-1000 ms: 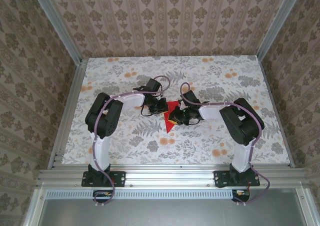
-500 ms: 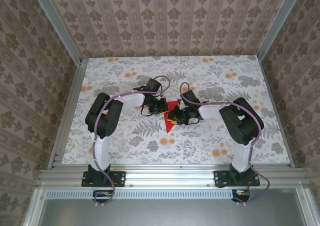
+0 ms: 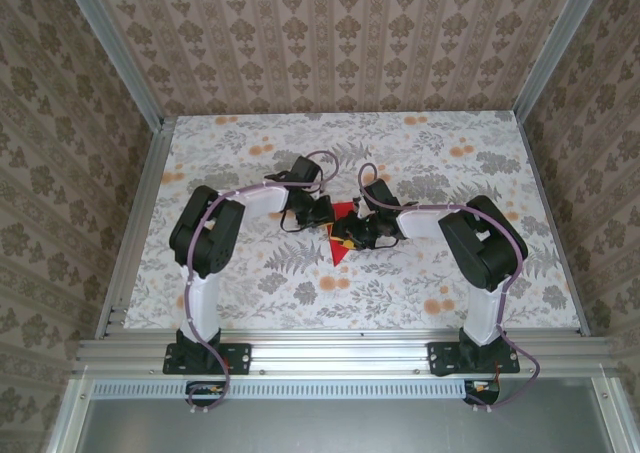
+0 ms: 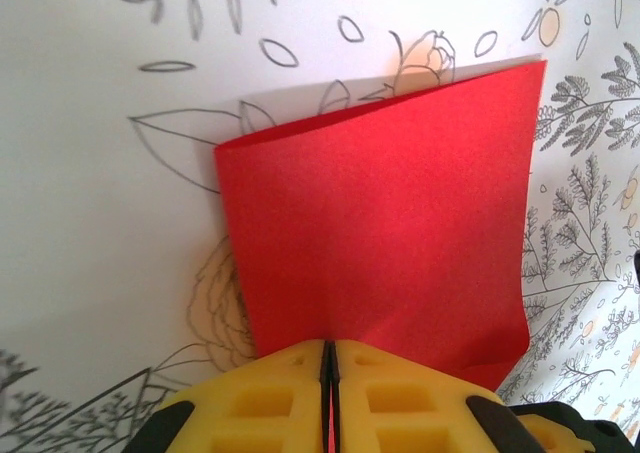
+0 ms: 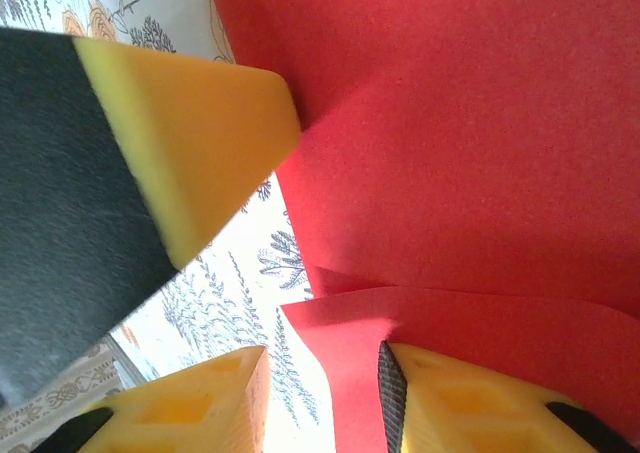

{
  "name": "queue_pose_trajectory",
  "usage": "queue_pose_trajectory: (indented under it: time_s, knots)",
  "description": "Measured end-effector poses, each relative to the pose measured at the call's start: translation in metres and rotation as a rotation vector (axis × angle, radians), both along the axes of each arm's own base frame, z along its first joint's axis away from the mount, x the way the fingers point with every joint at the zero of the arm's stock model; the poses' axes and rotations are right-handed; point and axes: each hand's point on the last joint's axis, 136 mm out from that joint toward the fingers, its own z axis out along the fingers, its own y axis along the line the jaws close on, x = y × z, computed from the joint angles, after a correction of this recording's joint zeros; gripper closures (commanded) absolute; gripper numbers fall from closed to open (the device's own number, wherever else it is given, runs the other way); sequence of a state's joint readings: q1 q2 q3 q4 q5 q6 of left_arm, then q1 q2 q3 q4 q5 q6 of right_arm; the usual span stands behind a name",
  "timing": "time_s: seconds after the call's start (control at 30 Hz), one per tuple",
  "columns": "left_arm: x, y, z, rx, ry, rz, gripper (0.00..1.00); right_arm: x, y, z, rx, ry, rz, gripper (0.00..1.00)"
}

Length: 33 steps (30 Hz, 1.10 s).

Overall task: Fold a paper plane with a square sheet of paper (pick it up from the middle)
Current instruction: Third fold the triangle at the center of the table.

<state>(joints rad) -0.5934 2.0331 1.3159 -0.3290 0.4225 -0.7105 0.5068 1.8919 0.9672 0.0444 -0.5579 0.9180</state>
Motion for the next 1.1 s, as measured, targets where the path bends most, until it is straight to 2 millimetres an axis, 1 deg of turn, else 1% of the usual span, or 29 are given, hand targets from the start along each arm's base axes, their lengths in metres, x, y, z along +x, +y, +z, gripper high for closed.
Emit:
queue_pose_trajectory:
  time_s: [0.03, 0.17, 0.23, 0.33, 0.53, 0.67, 0.8, 0.97, 1.1]
  knots:
    - [0.002, 0.002, 0.002, -0.002, -0.004, 0.005, 0.88, 0.000, -0.001, -0.001, -0.006, -0.003, -0.001, 0.74]
    - [0.002, 0.007, 0.014, -0.017, -0.023, 0.015, 0.88, -0.001, -0.003, -0.006, -0.025, 0.002, 0.001, 0.82]
    - [-0.002, 0.008, 0.020, -0.031, -0.030, 0.014, 0.88, -0.001, -0.005, -0.007, -0.037, -0.001, 0.002, 0.84]
    - [-0.011, 0.011, 0.022, -0.047, -0.022, 0.013, 0.88, -0.002, -0.006, -0.009, -0.046, -0.002, 0.003, 0.86]
    - [-0.035, 0.013, 0.014, -0.050, 0.027, 0.001, 0.91, -0.002, -0.009, -0.011, -0.065, -0.001, -0.001, 0.91]
    - [-0.048, 0.010, 0.007, -0.041, 0.050, -0.020, 0.91, -0.002, -0.009, -0.011, -0.067, 0.000, -0.001, 0.91]
    - [-0.052, 0.005, 0.008, -0.051, 0.049, -0.035, 0.91, -0.002, -0.009, -0.011, -0.066, 0.000, -0.001, 0.91]
    - [-0.053, 0.003, 0.007, -0.051, 0.053, -0.037, 0.91, -0.002, -0.009, -0.011, -0.066, 0.000, -0.002, 0.91]
    - [-0.054, 0.005, -0.003, -0.033, 0.071, -0.035, 0.92, -0.002, -0.009, -0.011, -0.066, 0.000, -0.002, 0.91]
